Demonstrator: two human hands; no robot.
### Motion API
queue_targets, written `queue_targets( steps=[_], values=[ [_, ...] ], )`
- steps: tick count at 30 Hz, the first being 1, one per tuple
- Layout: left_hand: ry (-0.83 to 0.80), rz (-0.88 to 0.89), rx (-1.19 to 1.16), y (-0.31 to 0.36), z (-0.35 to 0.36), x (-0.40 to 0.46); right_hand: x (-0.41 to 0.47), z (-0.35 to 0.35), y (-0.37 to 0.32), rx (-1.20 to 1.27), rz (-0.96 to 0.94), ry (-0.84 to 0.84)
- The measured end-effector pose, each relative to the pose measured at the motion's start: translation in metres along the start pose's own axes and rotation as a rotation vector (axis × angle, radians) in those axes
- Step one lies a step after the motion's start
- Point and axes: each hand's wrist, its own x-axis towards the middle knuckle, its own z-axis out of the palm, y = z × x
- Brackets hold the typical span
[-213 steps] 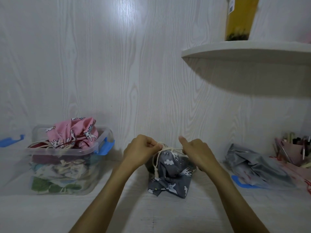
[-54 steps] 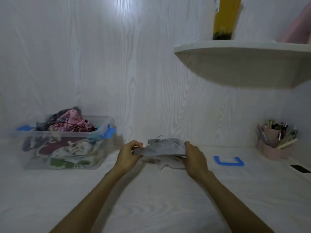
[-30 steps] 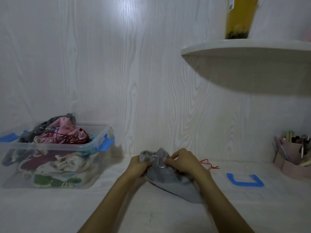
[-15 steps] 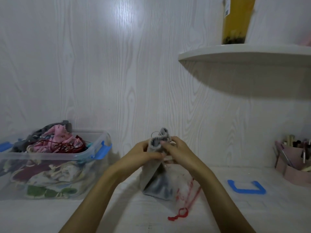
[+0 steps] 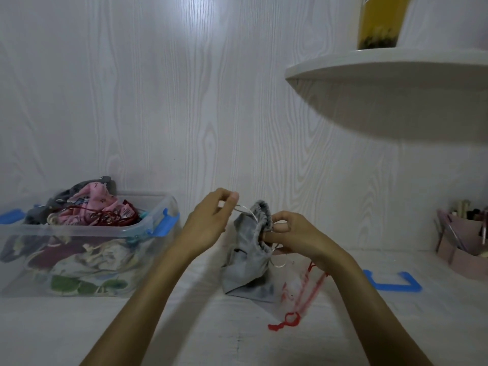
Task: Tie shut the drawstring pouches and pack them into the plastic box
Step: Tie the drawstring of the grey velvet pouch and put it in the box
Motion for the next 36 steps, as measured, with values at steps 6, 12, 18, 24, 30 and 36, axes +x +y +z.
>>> queue_targets(
  steps=[6,12,18,24,30,36],
  values=[
    [-0.141,-0.045,0.438,0.014,0.012,-0.010,-0.002,-0.007,0.001,-0.118,-0.023,-0.105],
    [-0.255,-0.224,0.768,0.018,0.021,-0.016,0.001,-0.002,0.004,-0.218,-0.107,0.012],
    [-0.388,-0.263,0.531,0.011,0.011,-0.013,-0.001,-0.006,0.006,-0.319,-0.150,0.067],
    [-0.418,-0.108,0.202,0.006,0.006,-0.008,-0.001,-0.006,0.003,-0.394,0.000,0.074],
    [-0.218,-0.062,0.270,0.008,-0.019,-0.005,-0.012,-0.032,0.003,-0.511,0.125,0.011],
    [0.097,-0.199,-0.348,0.010,-0.023,0.000,-0.008,-0.048,0.005,0.187,0.006,0.227]
  ],
)
